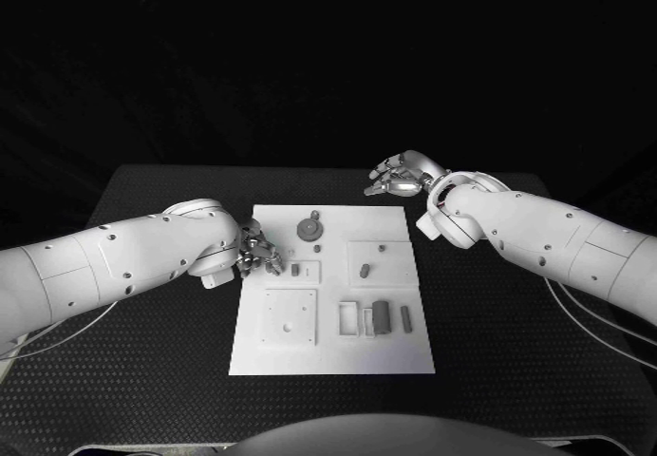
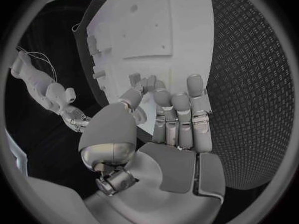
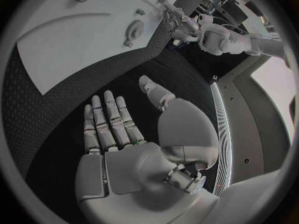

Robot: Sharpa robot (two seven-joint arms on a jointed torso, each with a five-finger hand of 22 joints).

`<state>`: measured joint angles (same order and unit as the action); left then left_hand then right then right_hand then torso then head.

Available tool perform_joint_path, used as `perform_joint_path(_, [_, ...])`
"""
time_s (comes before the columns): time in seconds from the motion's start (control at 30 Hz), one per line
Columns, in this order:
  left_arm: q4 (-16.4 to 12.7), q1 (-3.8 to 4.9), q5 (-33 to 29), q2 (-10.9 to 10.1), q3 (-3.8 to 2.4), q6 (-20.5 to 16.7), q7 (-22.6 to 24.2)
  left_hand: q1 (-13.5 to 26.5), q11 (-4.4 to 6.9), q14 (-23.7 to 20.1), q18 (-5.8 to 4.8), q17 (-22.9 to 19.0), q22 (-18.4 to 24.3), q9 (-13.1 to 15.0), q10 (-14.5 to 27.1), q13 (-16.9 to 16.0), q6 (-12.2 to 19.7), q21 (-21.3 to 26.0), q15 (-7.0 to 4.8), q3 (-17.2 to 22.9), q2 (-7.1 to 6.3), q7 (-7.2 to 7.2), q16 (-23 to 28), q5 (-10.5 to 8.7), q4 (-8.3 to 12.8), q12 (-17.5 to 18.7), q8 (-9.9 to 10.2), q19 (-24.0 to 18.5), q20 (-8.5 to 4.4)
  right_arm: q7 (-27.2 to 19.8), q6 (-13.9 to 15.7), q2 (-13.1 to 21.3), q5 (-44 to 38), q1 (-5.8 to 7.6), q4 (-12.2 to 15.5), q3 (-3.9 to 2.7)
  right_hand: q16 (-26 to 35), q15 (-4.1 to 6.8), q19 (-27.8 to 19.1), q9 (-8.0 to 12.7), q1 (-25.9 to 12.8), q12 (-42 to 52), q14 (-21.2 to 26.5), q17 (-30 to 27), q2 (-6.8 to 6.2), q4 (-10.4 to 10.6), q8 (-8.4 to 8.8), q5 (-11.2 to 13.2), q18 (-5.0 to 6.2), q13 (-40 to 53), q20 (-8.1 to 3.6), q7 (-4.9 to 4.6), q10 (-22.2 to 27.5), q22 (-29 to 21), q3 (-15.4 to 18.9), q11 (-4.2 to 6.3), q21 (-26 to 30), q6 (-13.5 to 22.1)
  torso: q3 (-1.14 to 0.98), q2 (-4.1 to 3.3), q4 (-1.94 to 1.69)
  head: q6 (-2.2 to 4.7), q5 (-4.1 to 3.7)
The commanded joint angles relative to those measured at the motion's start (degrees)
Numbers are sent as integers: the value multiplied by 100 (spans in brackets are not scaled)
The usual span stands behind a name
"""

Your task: Assemble the parts on the task board

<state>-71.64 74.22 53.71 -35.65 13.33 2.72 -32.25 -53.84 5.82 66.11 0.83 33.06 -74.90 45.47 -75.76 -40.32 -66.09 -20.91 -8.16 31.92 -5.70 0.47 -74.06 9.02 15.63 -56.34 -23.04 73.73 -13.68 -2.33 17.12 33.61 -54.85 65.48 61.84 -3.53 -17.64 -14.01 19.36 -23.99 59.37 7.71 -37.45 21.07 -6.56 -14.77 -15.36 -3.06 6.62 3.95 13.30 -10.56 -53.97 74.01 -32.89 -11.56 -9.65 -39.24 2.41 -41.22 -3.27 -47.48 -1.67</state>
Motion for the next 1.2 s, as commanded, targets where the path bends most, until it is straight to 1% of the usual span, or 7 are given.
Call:
perform_joint_path(0.03, [-38,-12,217,7,8,39,65,-374,15,7,-29,-8,-130,-7,-12,8,42,-27,0,84,317,-12,-19,34,92,-19,-34,11,-5,-26,-70,-2,-5,-2,2,-2,34,-27,2,9,-38,-38,1,-10,7,15,-22,6,-88,-4,8,-318,-41,8,18,-4,36,33,3,-1,-4,-8,-5])
perform_joint_path(0.2, [-60,-12,300,10,8,-4,73,-350,16,11,-26,-11,-128,-15,-16,12,40,-34,-1,59,256,-13,-19,52,85,-20,-43,15,-3,-27,-69,-4,-5,-2,1,-2,35,-28,2,10,-41,-41,2,-11,6,17,-23,6,-88,-4,9,-318,-43,10,19,-5,38,33,3,1,-2,-5,-4])
perform_joint_path(0.37, [-67,-12,300,5,8,-8,76,-193,17,22,-23,-19,-121,-34,-25,21,37,-43,-3,-38,135,-17,-14,59,50,-21,-64,28,-2,-27,-68,0,-5,-2,-2,-2,36,-29,2,11,-43,-43,3,-12,4,19,-23,6,-88,-4,9,-319,-43,12,20,-5,40,34,2,0,-2,-5,-3])
perform_joint_path(0.4, [-68,-12,300,5,8,-13,72,-118,16,23,-20,-21,-121,-39,-24,24,42,-46,-4,-112,122,-18,-13,176,60,-21,-72,29,-4,-26,-68,1,-5,-2,-2,-2,36,-29,2,11,-43,-44,3,-12,4,19,-23,6,-88,-4,9,-319,-43,12,20,-5,41,34,2,0,-2,-5,-3])
perform_joint_path(0.43, [-69,-12,300,3,8,-12,74,-60,19,24,-18,-23,-121,-44,-25,25,45,-48,-6,-185,104,-18,-13,199,70,-23,-79,28,-5,-27,-69,1,-5,-3,-2,-2,36,-29,2,11,-43,-44,3,-12,3,19,-23,6,-88,-4,9,-319,-44,13,21,-6,41,34,2,0,-2,-5,-3])
perform_joint_path(0.63, [-68,-12,288,0,8,-29,70,295,22,22,-7,-29,-111,-67,-17,26,64,-40,-14,-571,-41,-21,-12,148,48,-26,-107,19,-10,-27,-70,0,-5,-3,1,-2,37,-30,3,12,-38,-48,4,-14,6,17,-24,5,-87,-4,8,-322,-45,16,18,-7,45,34,2,1,-4,-6,-5])
perform_joint_path(1.2, [-64,-12,233,-17,8,-30,29,630,39,22,8,-29,-99,-97,-15,27,71,-10,-33,-868,-58,-37,-20,71,27,-31,-150,25,-22,-27,-70,12,-5,-5,4,-2,37,-31,3,14,-35,-53,4,-16,7,16,-26,5,-87,-4,8,-326,-50,22,17,-8,51,34,2,0,-5,-14,-11])
